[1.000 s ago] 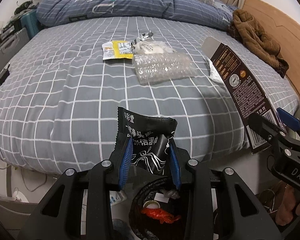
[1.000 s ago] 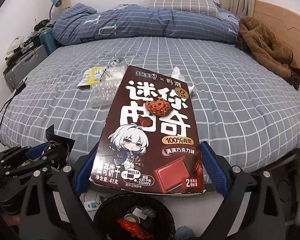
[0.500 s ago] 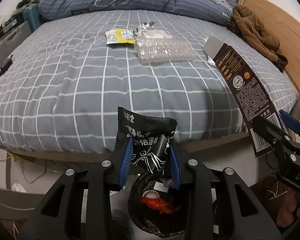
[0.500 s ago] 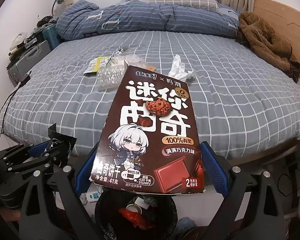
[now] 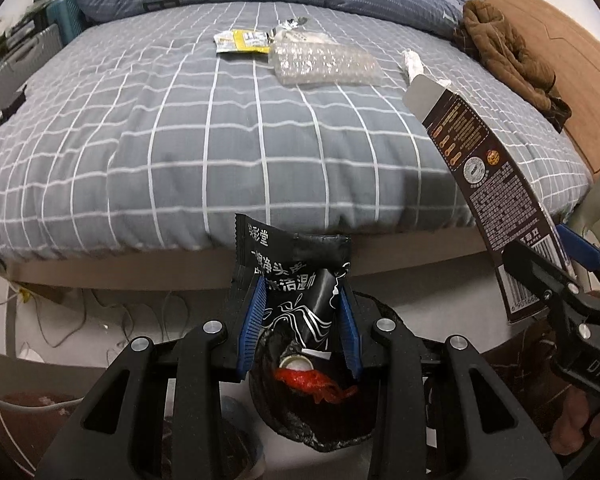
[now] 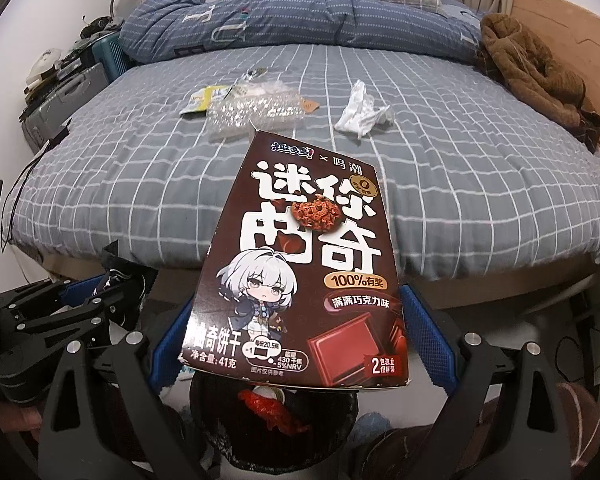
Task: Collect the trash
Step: 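Lift and carry the black packet and brown box with both tools over the bin, then open the right tool to drop the brown cookie box into the bin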
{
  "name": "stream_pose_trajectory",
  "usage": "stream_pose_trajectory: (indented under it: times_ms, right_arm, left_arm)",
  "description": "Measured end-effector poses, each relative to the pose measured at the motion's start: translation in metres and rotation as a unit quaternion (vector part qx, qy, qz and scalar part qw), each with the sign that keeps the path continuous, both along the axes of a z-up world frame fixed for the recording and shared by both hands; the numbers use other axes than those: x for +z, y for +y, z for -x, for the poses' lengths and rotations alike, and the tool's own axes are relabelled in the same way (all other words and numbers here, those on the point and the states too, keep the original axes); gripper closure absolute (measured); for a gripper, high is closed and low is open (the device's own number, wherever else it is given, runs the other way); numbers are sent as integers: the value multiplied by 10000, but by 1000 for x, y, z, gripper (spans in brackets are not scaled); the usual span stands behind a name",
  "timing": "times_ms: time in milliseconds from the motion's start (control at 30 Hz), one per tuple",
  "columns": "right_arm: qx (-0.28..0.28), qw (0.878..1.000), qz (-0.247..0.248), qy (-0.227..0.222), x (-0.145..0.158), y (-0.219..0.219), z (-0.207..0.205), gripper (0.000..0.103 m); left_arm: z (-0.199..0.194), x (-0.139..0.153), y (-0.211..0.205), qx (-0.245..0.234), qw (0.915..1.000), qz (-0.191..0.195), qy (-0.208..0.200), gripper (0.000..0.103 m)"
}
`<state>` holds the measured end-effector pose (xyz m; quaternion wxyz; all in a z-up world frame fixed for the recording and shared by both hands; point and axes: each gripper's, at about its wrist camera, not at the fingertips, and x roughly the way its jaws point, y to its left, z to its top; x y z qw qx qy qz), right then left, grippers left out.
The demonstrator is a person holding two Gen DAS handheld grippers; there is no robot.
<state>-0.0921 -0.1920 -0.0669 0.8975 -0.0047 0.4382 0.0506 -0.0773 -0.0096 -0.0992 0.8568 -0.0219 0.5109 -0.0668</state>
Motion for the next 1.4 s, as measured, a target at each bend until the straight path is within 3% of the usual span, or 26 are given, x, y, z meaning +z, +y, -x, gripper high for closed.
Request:
stream_pose_trajectory:
  times_ms: [700, 1133, 1400]
  right_arm:
    - [235, 9983, 43, 525, -34, 13, 40, 13]
    - [344, 9914, 162, 1251, -86, 19, 36, 13]
    - [325, 9859, 216, 1625, -118, 22, 22, 12]
  left_arm:
    - [44, -33, 8, 148, 9987, 48, 492, 69]
    - [40, -83, 21, 279, 9943, 12, 1024, 69]
    - [33, -98, 24, 328, 9932, -42, 1121, 69]
